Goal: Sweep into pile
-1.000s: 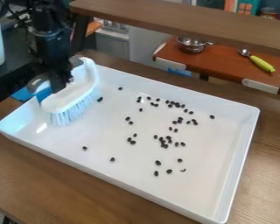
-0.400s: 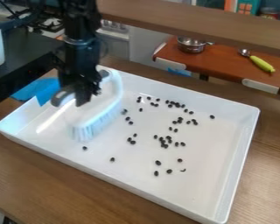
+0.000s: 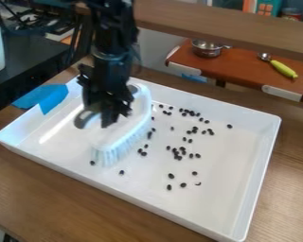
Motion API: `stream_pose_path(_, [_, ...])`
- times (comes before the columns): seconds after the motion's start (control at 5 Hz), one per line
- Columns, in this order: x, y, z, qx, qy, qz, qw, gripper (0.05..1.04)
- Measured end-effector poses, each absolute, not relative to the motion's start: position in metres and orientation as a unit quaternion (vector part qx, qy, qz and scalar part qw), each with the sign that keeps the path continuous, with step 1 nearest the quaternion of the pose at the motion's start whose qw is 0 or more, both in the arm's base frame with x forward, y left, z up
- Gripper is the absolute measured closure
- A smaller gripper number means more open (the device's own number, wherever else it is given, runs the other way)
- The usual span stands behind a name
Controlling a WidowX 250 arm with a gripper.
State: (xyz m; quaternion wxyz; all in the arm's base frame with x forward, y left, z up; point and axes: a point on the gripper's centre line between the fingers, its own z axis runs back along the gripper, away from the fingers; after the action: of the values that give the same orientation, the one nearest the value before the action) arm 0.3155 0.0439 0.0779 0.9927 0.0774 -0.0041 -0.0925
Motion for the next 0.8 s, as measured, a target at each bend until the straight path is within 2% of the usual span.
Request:
stream_pose_path(0.4, [0.306, -0.012, 0.075, 0.085, -0.014, -0.1, 0.991, 0.584])
stream_pose_path(0.8, [0.299, -0.07, 0.077, 0.077, -0.009, -0.099, 0.992, 0.585])
